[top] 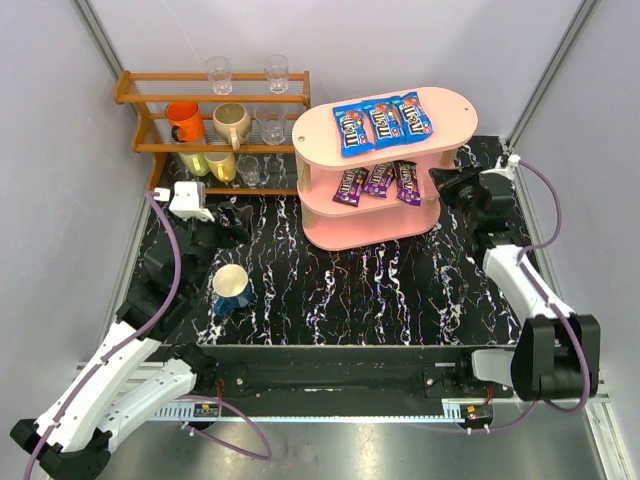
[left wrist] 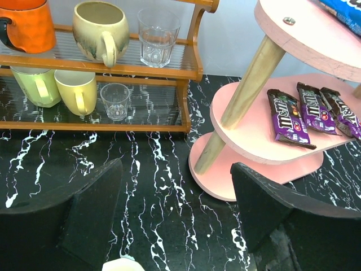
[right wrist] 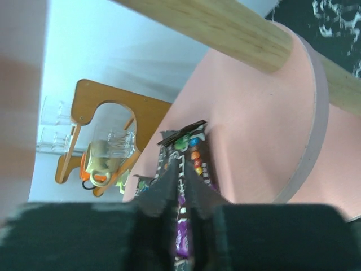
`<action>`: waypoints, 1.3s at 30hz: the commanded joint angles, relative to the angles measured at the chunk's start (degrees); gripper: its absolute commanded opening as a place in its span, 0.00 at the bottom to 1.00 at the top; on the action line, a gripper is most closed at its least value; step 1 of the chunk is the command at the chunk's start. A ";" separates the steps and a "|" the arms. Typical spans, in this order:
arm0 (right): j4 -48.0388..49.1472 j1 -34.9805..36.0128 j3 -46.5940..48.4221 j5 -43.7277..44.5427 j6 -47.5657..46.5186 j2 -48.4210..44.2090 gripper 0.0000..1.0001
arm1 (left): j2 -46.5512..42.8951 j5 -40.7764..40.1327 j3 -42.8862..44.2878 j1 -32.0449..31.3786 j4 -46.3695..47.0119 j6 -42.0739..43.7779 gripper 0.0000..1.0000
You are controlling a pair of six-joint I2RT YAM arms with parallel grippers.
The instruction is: Place and organize the candy bags onto the shelf
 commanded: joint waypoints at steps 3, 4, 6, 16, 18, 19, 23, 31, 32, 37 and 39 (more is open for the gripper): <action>1.42 0.12 -3.18 0.36 -4.93 -10.87 0.39 | -2.22 0.64 0.97 0.34 1.06 -1.36 0.81; 1.33 0.12 -4.67 -0.34 -4.31 -11.94 0.42 | -2.49 0.64 0.97 0.34 1.06 -1.62 0.81; 0.90 0.12 -6.34 -2.62 -1.60 -14.30 0.50 | -3.19 0.64 0.80 0.34 0.88 -1.80 0.81; -1.66 0.12 -18.29 -6.32 7.82 -19.33 0.77 | -3.28 1.44 0.97 0.34 0.44 -2.24 0.81; 1.14 0.12 -18.92 -7.99 9.66 -18.10 0.77 | -2.93 1.61 1.15 0.34 0.62 -2.24 0.81; 2.11 0.12 -19.18 -8.61 10.19 -17.49 0.78 | -2.75 1.70 1.23 0.26 0.62 -2.24 0.81; 9.49 0.12 -20.32 -11.50 13.79 -13.19 0.77 | -2.49 1.79 1.41 0.34 0.79 -2.33 0.81; 22.95 0.20 -21.47 -13.80 20.39 -6.41 0.75 | -2.58 1.00 1.59 0.34 0.62 -1.71 0.81; 23.48 0.29 -21.38 -13.89 20.65 -5.89 0.74 | -2.66 0.91 1.59 0.34 0.53 -1.62 0.81; 25.68 0.20 -20.94 -13.45 21.27 -5.88 0.66 | -2.58 0.64 1.50 0.34 0.53 -1.45 0.81; 25.77 0.20 -20.50 -13.18 21.45 -5.97 0.63 | -2.49 0.64 1.32 0.34 0.71 -1.62 0.81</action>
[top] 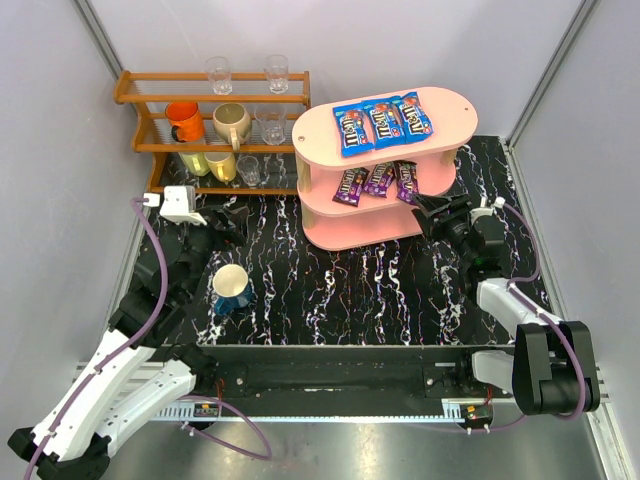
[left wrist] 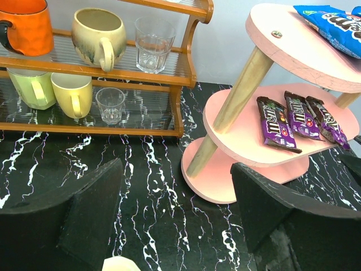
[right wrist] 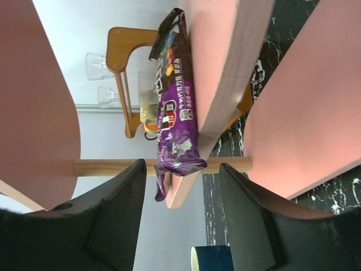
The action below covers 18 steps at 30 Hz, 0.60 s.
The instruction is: Place and organize the candy bags onto the shelf
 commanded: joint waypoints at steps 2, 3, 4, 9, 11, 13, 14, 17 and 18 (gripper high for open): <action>5.55 0.20 1.25 -0.72 1.56 -0.18 0.59 | 0.27 0.08 1.15 0.34 1.60 0.04 0.81; 5.90 0.20 1.25 -0.81 1.91 -0.09 0.58 | 0.27 0.25 1.06 0.34 1.60 -0.05 0.81; 6.08 0.20 1.33 -0.90 1.91 0.00 0.57 | 0.27 0.25 1.06 0.34 1.69 -0.05 0.81; 6.95 0.29 1.07 -0.81 2.00 0.35 0.49 | -0.09 -0.10 0.71 0.34 1.60 0.12 0.81; 7.66 0.20 0.90 -0.81 2.35 0.70 0.45 | -0.26 -0.27 0.62 0.34 1.60 0.13 0.81; 8.71 0.29 0.98 -0.99 2.61 1.05 0.38 | -0.35 -0.19 0.62 0.34 1.52 0.04 0.81; 8.89 0.20 1.07 -0.99 2.61 1.40 0.35 | -0.35 -0.27 0.62 0.34 1.52 0.04 0.81; 9.42 0.20 1.33 -0.73 2.70 1.93 0.29 | -0.26 -0.28 0.62 0.34 1.52 0.04 0.81; 9.59 0.20 1.60 -0.64 2.70 2.19 0.26 | -0.17 -0.36 0.62 0.34 1.60 0.04 0.81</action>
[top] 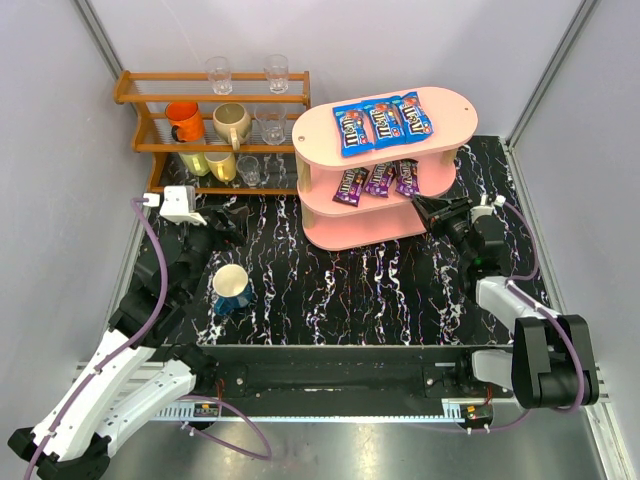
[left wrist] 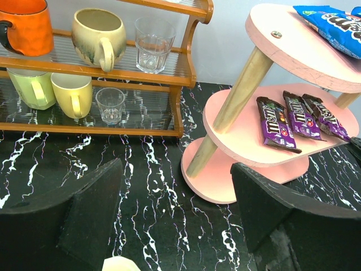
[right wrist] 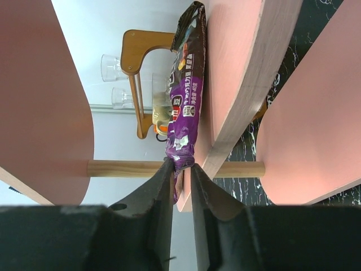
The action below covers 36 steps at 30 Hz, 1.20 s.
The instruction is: Place and organize the candy bags onto the shelf
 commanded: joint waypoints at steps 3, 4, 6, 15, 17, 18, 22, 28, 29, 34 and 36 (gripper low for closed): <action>4.76 0.20 2.04 -0.16 0.32 1.04 0.22 | -0.33 -0.25 0.53 0.34 1.43 -0.05 0.81; 4.77 0.20 2.04 -0.07 0.23 1.04 0.20 | -0.33 -0.25 0.53 0.34 1.52 -0.05 0.81; 4.77 0.29 2.30 0.02 -0.21 1.04 0.19 | -0.50 -0.34 0.44 0.34 1.25 0.04 0.81; 3.97 0.20 4.05 -0.77 -1.35 2.88 0.17 | -0.94 -0.78 0.27 0.34 0.90 0.12 0.81; 4.32 0.20 4.58 -1.64 -1.35 4.11 0.16 | -0.94 -0.87 0.36 0.34 0.90 0.13 0.81; 4.33 0.20 5.11 -1.91 -1.35 4.38 0.15 | -0.94 -0.87 0.36 0.34 0.90 0.21 0.81; 4.50 0.12 6.43 -3.76 -1.44 6.66 0.10 | -0.94 -1.13 0.36 0.34 0.81 0.39 0.81; 4.42 0.12 8.10 -6.66 -1.70 8.60 0.00 | -0.94 -1.31 0.27 0.34 0.73 0.48 0.82; 4.33 0.20 8.28 -6.83 -2.05 8.69 0.00 | -1.03 -1.22 0.18 0.34 0.73 0.48 0.81; 3.80 0.11 9.07 -8.06 -2.49 9.13 0.00 | -0.68 -1.40 0.36 0.34 0.72 0.57 0.81; 3.54 0.03 9.24 -8.33 -2.58 9.04 0.00 | -0.59 -1.22 0.44 0.34 0.64 0.57 0.81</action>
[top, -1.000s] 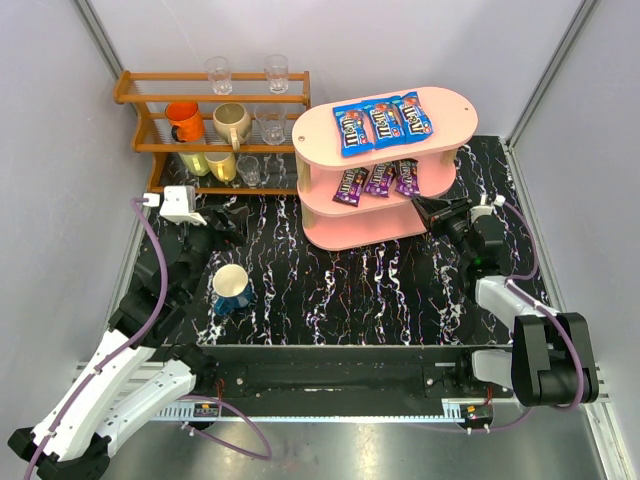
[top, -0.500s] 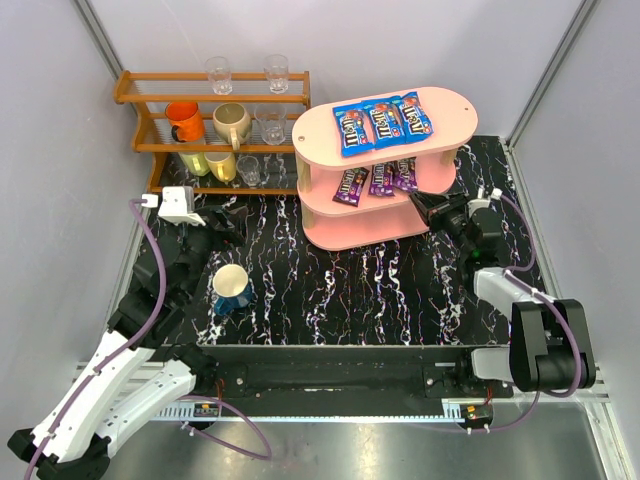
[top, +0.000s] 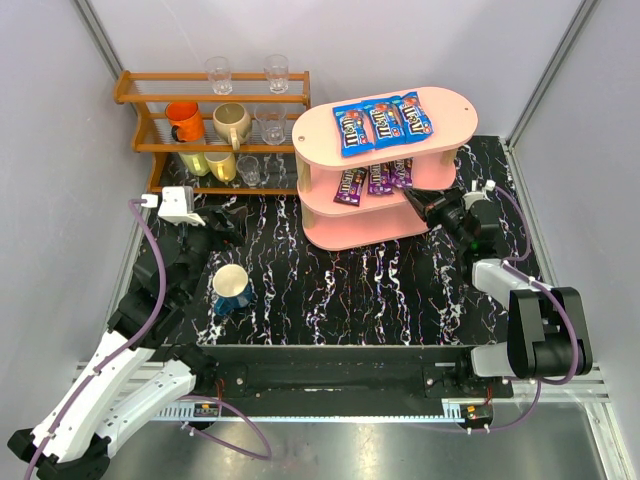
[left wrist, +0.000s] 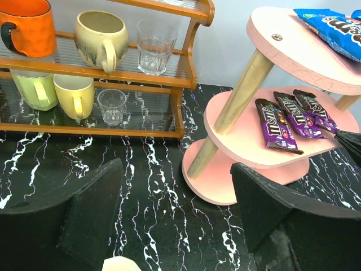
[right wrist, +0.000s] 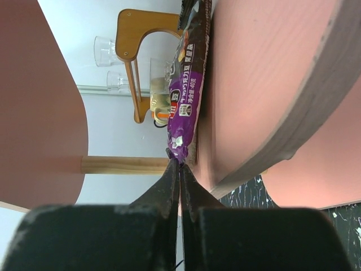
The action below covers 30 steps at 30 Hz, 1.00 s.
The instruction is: Place and organize the candy bags onto the shelf
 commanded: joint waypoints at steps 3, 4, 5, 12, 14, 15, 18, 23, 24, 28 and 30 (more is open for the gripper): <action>1.30 -0.67 2.88 -3.26 -1.67 -0.27 0.00 | 0.02 -0.85 0.79 0.34 0.83 0.70 0.82; 0.87 -0.94 2.97 -3.61 -1.93 -0.45 0.00 | 0.20 -0.85 0.80 0.34 0.75 0.70 0.82; 0.69 -1.55 2.97 -3.96 -2.02 -0.45 0.00 | 0.20 -0.76 0.88 0.34 0.75 0.70 0.81; -0.72 -5.68 4.11 -9.05 -3.16 0.51 0.00 | 0.11 -0.76 1.06 0.34 0.66 0.87 0.82; -1.33 -6.47 4.73 -10.03 -3.69 0.78 0.00 | 0.20 -0.76 1.15 0.34 0.66 0.96 0.81; -1.86 -7.09 5.17 -11.25 -3.95 1.22 0.00 | 0.28 -0.76 1.23 0.34 0.75 0.96 0.82; -2.83 -7.53 6.84 -13.89 -4.92 2.62 0.00 | 0.55 -0.67 1.24 0.34 0.75 0.96 0.81; -2.21 -7.71 9.21 -17.93 -5.27 5.52 0.00 | 0.64 -0.58 1.23 0.34 0.75 0.87 0.81; -2.39 -7.71 9.47 -18.29 -5.53 5.87 0.00 | 0.55 -0.59 1.24 0.34 0.66 0.87 0.81; -3.70 -7.71 10.70 -19.87 -6.76 6.49 0.00 | 0.37 -0.76 1.24 0.34 0.48 1.05 0.81; -5.01 -7.71 11.49 -20.58 -7.99 6.32 0.00 | 0.37 -0.94 1.15 0.34 0.48 1.05 0.82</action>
